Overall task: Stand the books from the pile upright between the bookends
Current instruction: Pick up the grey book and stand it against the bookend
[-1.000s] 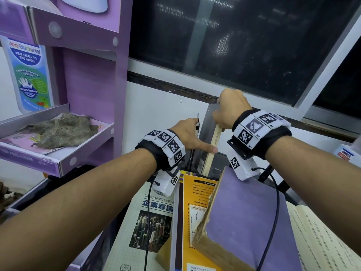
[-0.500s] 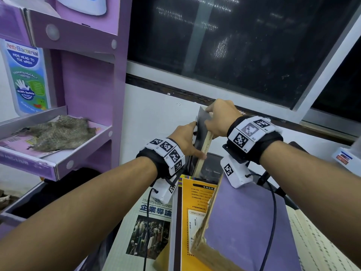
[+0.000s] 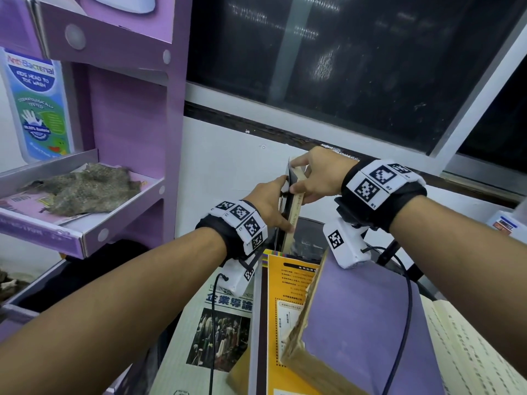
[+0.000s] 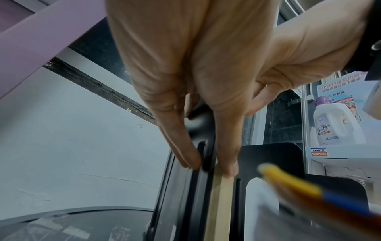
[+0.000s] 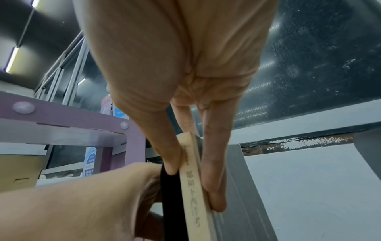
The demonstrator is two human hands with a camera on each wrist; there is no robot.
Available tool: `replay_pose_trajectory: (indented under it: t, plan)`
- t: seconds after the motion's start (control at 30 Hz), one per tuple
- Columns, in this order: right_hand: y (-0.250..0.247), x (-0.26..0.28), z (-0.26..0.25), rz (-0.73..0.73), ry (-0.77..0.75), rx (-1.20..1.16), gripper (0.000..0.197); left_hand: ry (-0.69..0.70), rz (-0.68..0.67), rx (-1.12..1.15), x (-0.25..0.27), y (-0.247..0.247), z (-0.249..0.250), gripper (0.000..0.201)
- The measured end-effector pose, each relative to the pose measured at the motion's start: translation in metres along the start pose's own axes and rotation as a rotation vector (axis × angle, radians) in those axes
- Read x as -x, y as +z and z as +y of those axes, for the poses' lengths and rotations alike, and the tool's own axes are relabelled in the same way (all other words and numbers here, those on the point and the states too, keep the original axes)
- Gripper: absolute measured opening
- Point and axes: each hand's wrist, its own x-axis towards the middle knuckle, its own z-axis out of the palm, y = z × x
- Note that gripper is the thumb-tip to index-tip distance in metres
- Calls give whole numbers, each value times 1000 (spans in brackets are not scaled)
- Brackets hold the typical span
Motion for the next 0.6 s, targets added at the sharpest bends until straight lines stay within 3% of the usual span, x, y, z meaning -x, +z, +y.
replay_pose_trajectory:
  t: [0.27,0.5,0.6]
  plan:
    - [-7,17,2,-32,-3,-17,66,-15,12,-83,8,-6,11,99]
    - [-38,83,14,86,-92,112,51,-10,94,-247,47,-33,39,107]
    - [-45,119,31,110,-67,111,54,19,97,-240,69,-42,53,90]
